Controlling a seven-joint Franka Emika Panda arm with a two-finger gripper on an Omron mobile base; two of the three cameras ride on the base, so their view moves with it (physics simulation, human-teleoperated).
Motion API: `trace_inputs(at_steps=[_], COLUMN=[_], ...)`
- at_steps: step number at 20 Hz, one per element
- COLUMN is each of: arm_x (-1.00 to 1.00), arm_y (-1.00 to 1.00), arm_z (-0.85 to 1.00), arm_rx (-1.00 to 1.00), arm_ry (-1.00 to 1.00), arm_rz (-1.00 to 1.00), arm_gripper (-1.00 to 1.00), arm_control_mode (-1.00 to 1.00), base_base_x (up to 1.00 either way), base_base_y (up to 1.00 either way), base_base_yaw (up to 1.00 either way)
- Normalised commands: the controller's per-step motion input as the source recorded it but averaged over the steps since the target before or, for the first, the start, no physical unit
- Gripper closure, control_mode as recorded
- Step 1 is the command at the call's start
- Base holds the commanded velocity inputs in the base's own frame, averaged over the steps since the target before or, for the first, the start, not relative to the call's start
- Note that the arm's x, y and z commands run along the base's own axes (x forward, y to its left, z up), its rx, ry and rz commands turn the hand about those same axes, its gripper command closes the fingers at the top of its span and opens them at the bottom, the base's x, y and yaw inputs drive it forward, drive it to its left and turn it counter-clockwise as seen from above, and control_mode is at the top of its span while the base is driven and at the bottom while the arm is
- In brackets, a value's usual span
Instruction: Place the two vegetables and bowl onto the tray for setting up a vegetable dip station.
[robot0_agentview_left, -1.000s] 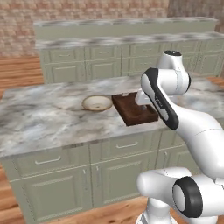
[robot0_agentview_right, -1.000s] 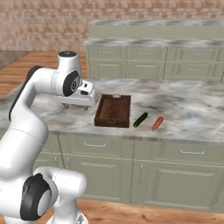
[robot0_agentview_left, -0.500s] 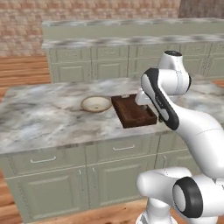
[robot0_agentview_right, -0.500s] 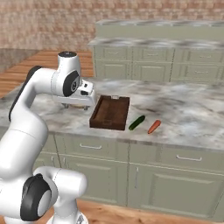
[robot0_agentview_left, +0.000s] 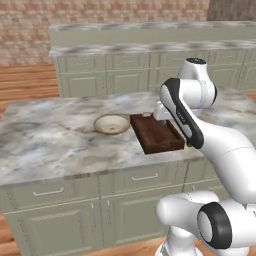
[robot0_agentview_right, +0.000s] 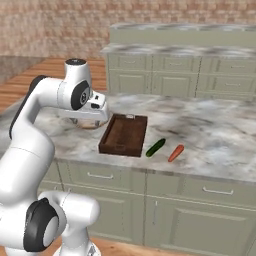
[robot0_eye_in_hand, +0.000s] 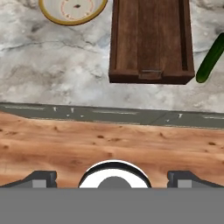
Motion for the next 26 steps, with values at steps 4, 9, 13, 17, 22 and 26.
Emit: trace_inputs(at_steps=[4,9,13,17,22,26], arm_x=[0.00,0.00,0.00,0.00,0.00,0.00], arm_y=[0.00,0.00,0.00,0.00,0.00,0.00], arm_z=[0.00,0.00,0.00,0.00,0.00,0.00], arm_rx=[0.00,0.00,0.00,0.00,0.00,0.00], arm_ry=[0.00,0.00,0.00,0.00,0.00,0.00], arm_rz=[0.00,0.00,0.00,0.00,0.00,0.00], arm_gripper=[-1.00,-1.00,-1.00,-1.00,-1.00,-1.00], arm_control_mode=[1.00,1.00,1.00,1.00,1.00,1.00], base_base_x=[0.39,0.41,0.41,0.29,0.26,0.26], base_base_y=[-0.22,-0.23,-0.23,-0.23,-0.23,-0.16], base_base_yaw=[0.00,0.00,0.00,0.03,0.03,0.01])
